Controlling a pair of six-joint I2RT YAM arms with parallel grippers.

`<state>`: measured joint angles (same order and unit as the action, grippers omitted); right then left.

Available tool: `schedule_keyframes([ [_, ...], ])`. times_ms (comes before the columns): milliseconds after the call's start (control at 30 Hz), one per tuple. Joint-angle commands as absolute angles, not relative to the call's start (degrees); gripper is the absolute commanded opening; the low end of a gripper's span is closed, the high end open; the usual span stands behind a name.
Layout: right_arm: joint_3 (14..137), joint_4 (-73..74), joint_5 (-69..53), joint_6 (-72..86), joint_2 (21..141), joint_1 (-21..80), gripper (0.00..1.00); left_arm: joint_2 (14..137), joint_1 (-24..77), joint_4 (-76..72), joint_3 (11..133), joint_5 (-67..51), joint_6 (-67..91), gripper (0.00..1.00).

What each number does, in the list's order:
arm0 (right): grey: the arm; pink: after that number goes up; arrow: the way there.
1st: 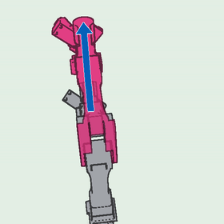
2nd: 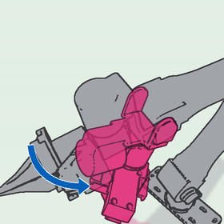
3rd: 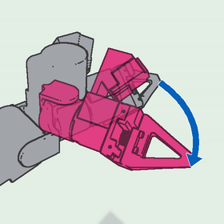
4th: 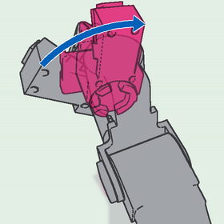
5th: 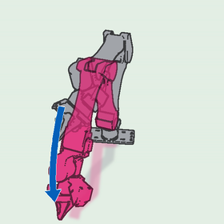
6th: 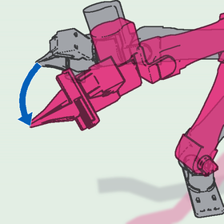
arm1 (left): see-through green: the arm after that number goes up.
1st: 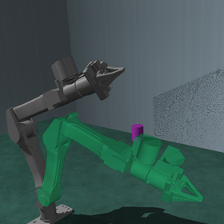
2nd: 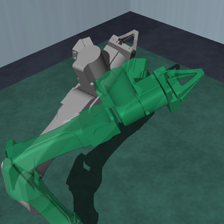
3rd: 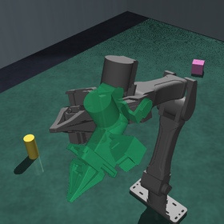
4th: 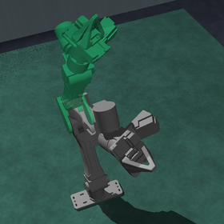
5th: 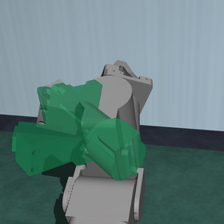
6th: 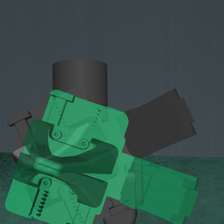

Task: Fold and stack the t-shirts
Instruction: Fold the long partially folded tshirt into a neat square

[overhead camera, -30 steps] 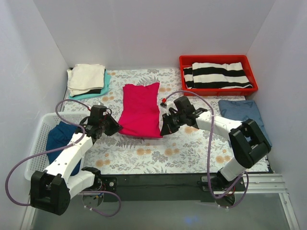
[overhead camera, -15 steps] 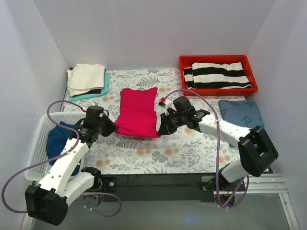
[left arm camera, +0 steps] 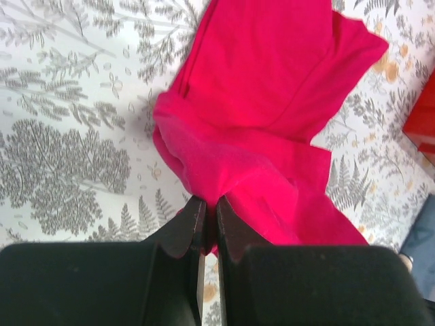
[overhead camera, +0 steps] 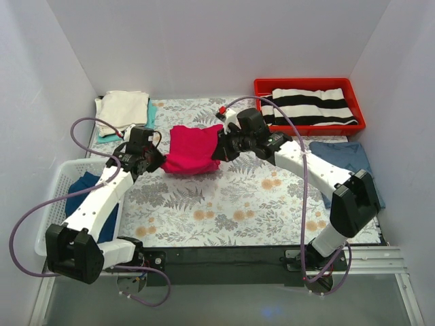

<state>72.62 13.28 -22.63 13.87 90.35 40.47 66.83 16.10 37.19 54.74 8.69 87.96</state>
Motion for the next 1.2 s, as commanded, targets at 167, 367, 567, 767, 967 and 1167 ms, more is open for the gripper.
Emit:
schedule_keyframes([
  [167,90.6,17.7,-18.9,9.1,101.1,37.6,0.01,81.2,15.9,31.3,69.9,16.3,81.0,0.00],
  [367,97.9,19.2,-18.2,8.4,107.6,34.1,0.01,93.1,15.0,29.2,79.2,14.9,78.5,0.00],
  [567,105.4,20.3,-19.2,9.0,115.0,30.5,0.01,103.8,14.6,28.0,87.3,14.8,76.6,0.00],
  [767,112.7,20.7,-20.9,10.2,122.9,27.8,0.01,113.3,13.4,28.4,98.7,13.7,74.7,0.00],
  [967,118.8,21.2,-22.8,11.8,129.3,25.8,0.02,122.9,12.8,30.8,108.4,13.1,73.9,0.09],
  [1167,126.3,21.2,-22.5,13.4,132.6,22.8,0.27,128.0,11.7,29.8,120.2,13.1,70.8,0.45],
])
